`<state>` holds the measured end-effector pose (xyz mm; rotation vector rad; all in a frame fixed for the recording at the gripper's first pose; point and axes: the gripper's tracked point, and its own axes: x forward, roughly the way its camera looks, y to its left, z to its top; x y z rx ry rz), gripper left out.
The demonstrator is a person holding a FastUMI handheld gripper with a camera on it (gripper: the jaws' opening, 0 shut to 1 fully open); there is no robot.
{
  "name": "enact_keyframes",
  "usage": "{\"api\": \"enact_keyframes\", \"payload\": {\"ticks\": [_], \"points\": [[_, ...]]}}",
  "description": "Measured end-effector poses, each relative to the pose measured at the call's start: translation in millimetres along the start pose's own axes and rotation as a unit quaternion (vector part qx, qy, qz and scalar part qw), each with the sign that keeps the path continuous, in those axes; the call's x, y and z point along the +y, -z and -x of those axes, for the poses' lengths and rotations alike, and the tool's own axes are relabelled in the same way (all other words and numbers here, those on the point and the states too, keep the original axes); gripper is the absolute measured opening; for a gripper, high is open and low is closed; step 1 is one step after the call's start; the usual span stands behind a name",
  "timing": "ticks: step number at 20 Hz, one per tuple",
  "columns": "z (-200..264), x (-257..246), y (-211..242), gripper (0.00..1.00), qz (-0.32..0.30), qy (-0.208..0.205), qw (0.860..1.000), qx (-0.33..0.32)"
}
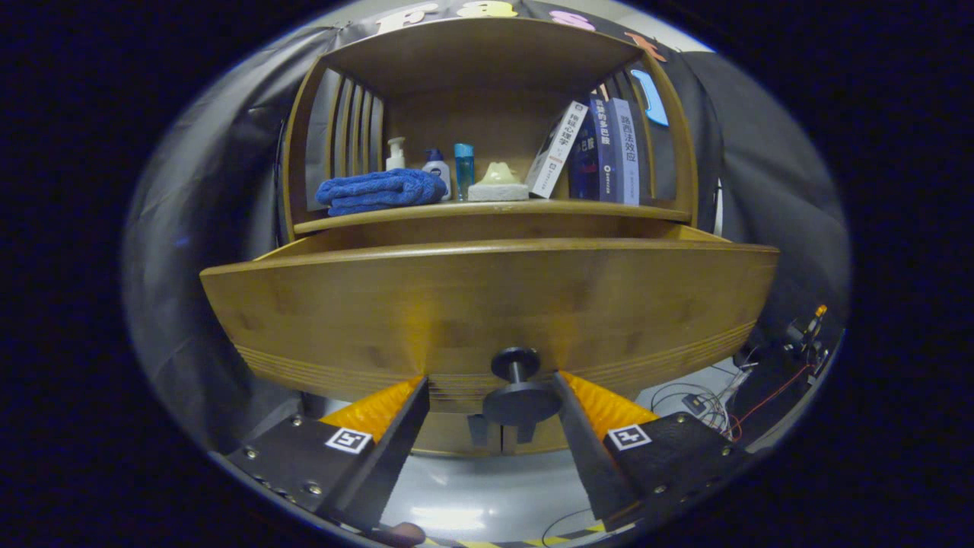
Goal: Pull open the drawer, take out the items inside it, and place them on the countertop above the cabinet.
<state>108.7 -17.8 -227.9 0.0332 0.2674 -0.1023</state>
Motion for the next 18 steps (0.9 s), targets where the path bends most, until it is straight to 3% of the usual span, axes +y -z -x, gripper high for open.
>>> {"api": "enact_keyframes", "payload": {"ticks": [18], "points": [[-102, 15, -37, 0.97, -0.003, 0.008, 0.999, -0.034]]}}
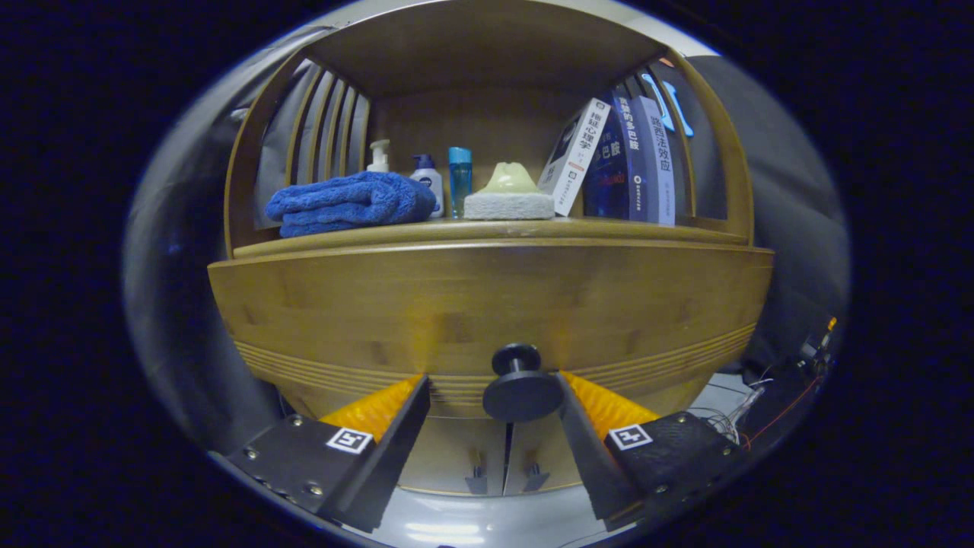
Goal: Pull open the drawer, take out the items inside it, and place them on the countertop above the cabinet.
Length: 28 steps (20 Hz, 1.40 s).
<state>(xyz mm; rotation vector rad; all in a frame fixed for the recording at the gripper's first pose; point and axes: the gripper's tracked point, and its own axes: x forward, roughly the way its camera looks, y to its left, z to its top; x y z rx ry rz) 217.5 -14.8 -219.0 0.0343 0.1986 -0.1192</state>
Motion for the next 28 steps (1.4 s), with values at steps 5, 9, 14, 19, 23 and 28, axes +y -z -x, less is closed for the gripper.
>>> {"api": "enact_keyframes", "payload": {"ticks": [5, 9, 14, 19, 23, 28], "points": [[-18, -1, -5, 0.97, 0.002, -0.003, 1.0, 0.008], [-14, 11, -7, 0.99, -0.006, -0.026, 1.0, 0.009], [3, 8, -5, 1.0, -0.009, -0.024, 1.0, 0.017], [42, 5, -8, 1.0, -0.008, -0.019, 1.0, 0.008], [81, 2, -30, 0.99, 0.0, -0.018, 1.0, -0.008], [129, 7, -68, 0.99, 0.011, -0.019, 0.999, -0.038]]}}
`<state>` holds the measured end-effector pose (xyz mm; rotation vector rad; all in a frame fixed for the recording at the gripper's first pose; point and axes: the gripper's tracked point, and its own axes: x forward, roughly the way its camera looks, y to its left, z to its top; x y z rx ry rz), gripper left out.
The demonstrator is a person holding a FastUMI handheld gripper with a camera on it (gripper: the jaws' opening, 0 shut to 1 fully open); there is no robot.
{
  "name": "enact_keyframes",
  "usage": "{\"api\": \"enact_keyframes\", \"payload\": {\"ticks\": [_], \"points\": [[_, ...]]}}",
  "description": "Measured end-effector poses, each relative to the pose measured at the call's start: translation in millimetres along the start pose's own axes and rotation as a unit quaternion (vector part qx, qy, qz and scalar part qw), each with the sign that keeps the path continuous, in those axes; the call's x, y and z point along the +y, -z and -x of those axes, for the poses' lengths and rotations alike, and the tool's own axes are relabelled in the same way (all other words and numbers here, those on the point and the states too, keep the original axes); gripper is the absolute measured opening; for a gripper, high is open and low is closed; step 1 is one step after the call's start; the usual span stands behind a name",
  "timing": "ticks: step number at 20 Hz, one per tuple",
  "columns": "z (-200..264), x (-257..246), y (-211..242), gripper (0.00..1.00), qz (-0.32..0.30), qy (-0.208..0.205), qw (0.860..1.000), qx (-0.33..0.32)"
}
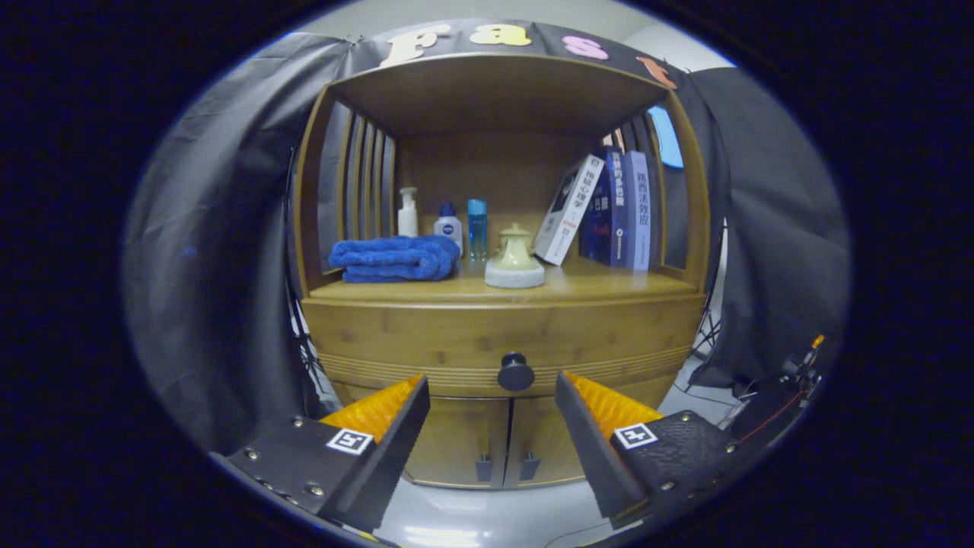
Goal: Pull open the drawer, take out the items inside it, and place them on the countertop above the cabinet.
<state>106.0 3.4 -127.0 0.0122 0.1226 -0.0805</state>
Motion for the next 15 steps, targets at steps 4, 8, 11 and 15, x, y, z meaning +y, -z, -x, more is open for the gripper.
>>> {"api": "enact_keyframes", "payload": {"ticks": [4, 8, 11, 15], "points": [[43, 5, -42, 0.99, 0.022, 0.001, 0.999, -0.034], [90, 2, -72, 0.99, 0.043, 0.02, 0.997, -0.058], [115, 8, -80, 0.99, 0.024, 0.018, 0.998, -0.057], [131, 15, -99, 0.99, 0.012, 0.008, 0.997, -0.075]]}}
